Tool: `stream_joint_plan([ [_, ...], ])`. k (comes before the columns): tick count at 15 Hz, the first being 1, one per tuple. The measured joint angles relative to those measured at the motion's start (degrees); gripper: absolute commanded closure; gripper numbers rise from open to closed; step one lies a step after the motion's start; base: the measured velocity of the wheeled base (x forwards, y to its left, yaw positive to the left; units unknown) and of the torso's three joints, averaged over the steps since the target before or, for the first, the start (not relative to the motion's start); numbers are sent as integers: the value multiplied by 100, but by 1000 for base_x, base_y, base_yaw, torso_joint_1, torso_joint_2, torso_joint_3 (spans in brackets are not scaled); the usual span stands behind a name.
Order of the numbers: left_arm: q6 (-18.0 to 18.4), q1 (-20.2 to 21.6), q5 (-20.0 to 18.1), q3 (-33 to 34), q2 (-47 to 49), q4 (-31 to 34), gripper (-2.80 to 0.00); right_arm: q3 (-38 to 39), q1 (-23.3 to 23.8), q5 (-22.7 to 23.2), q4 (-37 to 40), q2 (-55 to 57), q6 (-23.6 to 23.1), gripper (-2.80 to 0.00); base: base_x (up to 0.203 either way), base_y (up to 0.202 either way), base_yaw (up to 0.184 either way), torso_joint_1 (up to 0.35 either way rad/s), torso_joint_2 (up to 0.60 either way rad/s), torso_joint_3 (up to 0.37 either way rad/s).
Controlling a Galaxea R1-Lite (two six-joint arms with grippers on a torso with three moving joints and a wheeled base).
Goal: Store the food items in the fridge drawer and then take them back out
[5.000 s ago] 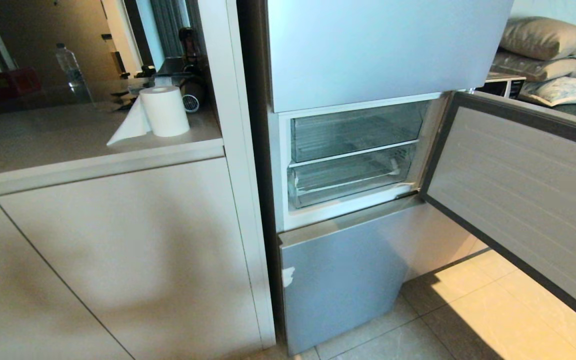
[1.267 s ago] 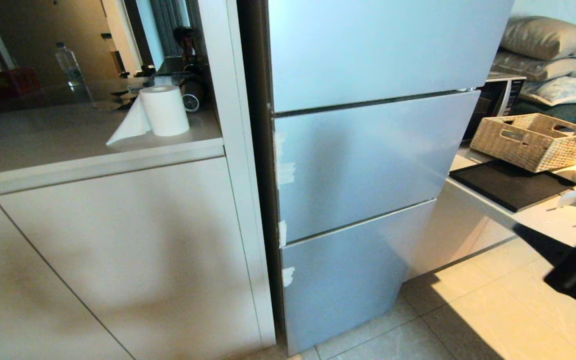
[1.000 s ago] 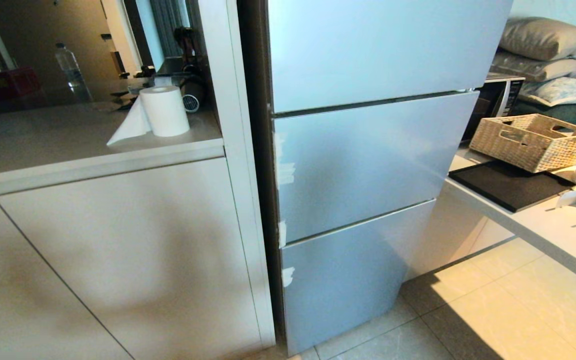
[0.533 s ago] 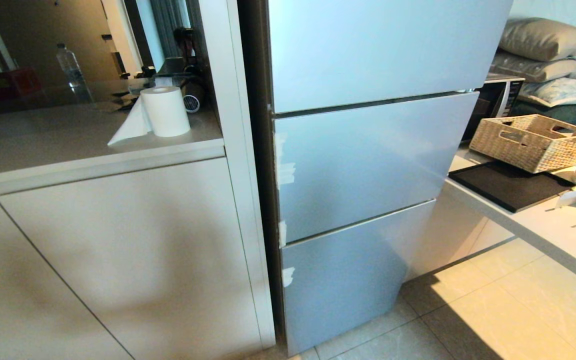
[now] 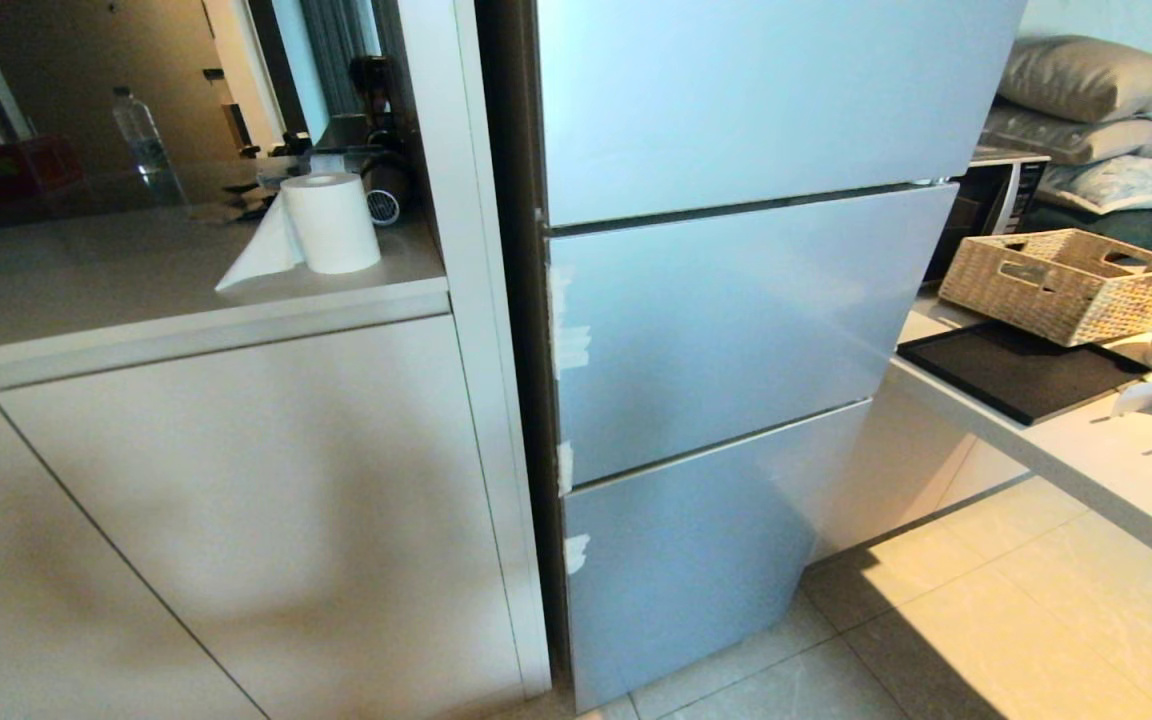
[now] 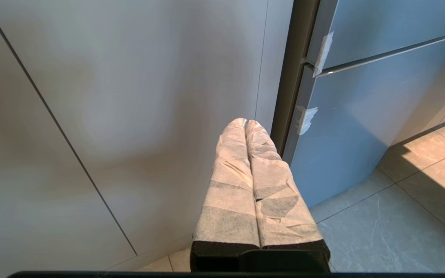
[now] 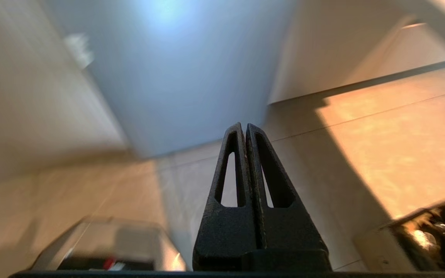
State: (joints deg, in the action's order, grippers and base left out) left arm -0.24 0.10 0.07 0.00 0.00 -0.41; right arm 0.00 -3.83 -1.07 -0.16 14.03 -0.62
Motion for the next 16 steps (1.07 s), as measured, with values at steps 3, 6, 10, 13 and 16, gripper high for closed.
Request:
stream_joint_plan([
  [3,0,-5,0,0,0,0,0,0,276,56,16,-789,-102,0,0,0,0,0,0,0],
  [6,0,-5,0,0,0,0,0,-2,383,22,21,-1234,128,0,0,0,0,0,0,0],
  [10,0,-2,0,0,0,-2,0,0,401,-21,23,-1387,154,0,0,0,0,0,0,0],
  [13,0,-5,0,0,0,0,0,0,401,-51,23,-1403,158,0,0,0,0,0,0,0],
  [16,0,0,0,0,0,-2,0,0,401,-33,26,-1408,122,0,0,0,0,0,0,0],
])
